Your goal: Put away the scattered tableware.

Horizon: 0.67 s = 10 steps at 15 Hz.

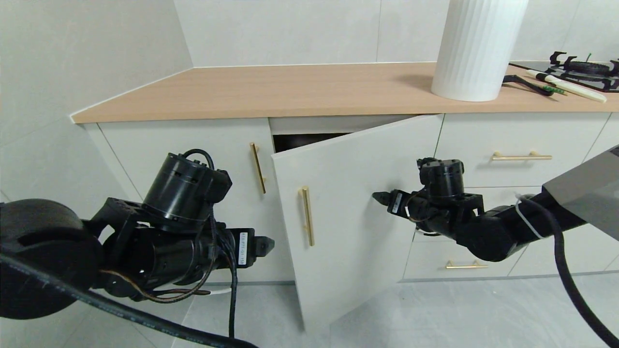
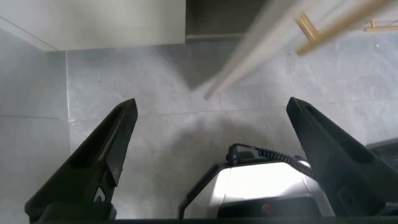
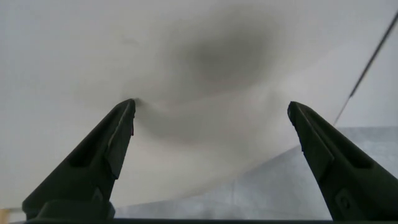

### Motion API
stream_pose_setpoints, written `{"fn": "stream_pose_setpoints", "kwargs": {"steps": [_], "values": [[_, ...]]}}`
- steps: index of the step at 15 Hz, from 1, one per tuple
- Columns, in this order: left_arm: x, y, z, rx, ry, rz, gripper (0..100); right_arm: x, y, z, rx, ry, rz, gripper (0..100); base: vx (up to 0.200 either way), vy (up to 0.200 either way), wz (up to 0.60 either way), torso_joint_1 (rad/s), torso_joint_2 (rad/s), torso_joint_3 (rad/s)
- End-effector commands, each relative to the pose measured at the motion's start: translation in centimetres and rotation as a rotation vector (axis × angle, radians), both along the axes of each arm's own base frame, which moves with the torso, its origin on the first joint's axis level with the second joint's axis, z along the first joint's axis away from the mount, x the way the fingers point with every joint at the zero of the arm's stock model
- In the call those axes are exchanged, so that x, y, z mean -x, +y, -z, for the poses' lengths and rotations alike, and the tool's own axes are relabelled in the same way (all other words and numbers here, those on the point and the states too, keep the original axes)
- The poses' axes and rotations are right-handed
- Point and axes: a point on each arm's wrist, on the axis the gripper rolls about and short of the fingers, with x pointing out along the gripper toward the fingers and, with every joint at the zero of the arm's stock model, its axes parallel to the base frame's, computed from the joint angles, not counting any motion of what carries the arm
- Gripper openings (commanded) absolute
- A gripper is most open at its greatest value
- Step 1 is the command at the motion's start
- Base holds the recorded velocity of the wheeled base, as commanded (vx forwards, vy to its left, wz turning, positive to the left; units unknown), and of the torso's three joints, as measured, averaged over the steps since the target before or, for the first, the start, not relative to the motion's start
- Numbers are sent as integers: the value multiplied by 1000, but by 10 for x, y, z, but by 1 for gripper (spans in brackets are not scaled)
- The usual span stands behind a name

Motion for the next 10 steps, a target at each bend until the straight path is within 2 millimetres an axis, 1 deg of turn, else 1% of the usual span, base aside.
{"fn": "stream_pose_setpoints", "kwargs": {"steps": [1, 7, 10], "values": [[0, 0, 0, -1, 0, -1, 100, -9, 4, 9, 4, 4, 24, 100, 0, 0, 0, 0, 0, 0], [0, 0, 0, -1, 0, -1, 100, -31, 12, 19, -4, -71, 140, 100, 0, 0, 0, 0, 0, 0], [0, 0, 1, -2, 3, 0, 100, -35, 12, 21, -5, -83, 159, 100, 0, 0, 0, 0, 0, 0]]}}
